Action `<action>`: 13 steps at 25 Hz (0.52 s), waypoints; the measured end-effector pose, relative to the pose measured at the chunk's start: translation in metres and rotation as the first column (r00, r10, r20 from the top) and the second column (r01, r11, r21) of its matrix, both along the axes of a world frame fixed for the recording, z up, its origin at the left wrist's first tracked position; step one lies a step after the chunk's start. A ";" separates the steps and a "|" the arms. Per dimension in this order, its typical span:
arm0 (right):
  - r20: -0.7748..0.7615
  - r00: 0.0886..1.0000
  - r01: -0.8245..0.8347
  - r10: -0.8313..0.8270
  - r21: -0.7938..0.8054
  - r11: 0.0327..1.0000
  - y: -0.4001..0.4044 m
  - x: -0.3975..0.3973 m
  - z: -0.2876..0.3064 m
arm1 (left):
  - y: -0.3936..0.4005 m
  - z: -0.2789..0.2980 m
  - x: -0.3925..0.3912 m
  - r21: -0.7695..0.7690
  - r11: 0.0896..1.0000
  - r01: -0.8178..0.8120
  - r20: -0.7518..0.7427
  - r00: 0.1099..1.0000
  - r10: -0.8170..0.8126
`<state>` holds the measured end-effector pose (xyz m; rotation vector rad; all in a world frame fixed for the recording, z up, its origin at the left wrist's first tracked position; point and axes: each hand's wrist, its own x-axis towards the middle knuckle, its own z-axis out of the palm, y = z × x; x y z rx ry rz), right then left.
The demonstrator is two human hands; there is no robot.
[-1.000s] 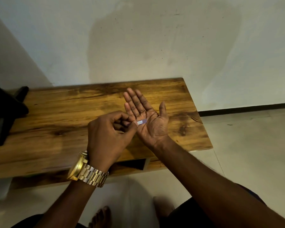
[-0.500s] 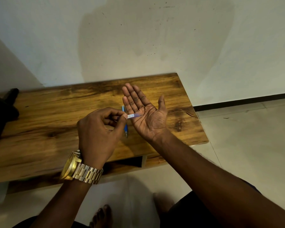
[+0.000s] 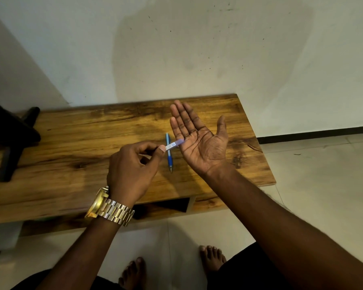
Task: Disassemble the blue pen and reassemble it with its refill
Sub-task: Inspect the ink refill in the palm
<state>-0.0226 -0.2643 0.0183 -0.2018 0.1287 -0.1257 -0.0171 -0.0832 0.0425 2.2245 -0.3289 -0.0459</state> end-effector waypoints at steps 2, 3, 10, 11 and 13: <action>-0.020 1.000 0.012 -0.012 0.005 1.000 -0.001 0.000 0.000 | 0.002 -0.001 0.001 -0.019 1.000 -0.015 0.003 1.000 0.015; -0.029 0.999 0.013 -0.013 0.004 1.000 0.000 0.000 0.000 | 0.002 -0.002 0.001 -0.027 0.999 -0.017 0.005 1.000 0.017; -0.135 0.991 -0.037 0.019 -0.133 0.990 -0.003 -0.003 0.008 | 0.000 -0.008 0.004 -0.217 0.975 -0.046 -0.173 0.985 0.008; -0.201 0.979 -0.060 0.010 -0.243 0.968 -0.004 -0.003 0.009 | 0.001 -0.008 0.005 -0.245 0.967 -0.066 -0.192 0.981 0.018; -0.314 0.948 -0.104 -0.058 -0.476 0.873 -0.006 -0.004 0.009 | 0.002 -0.008 0.007 -0.277 0.956 -0.096 -0.203 0.978 0.040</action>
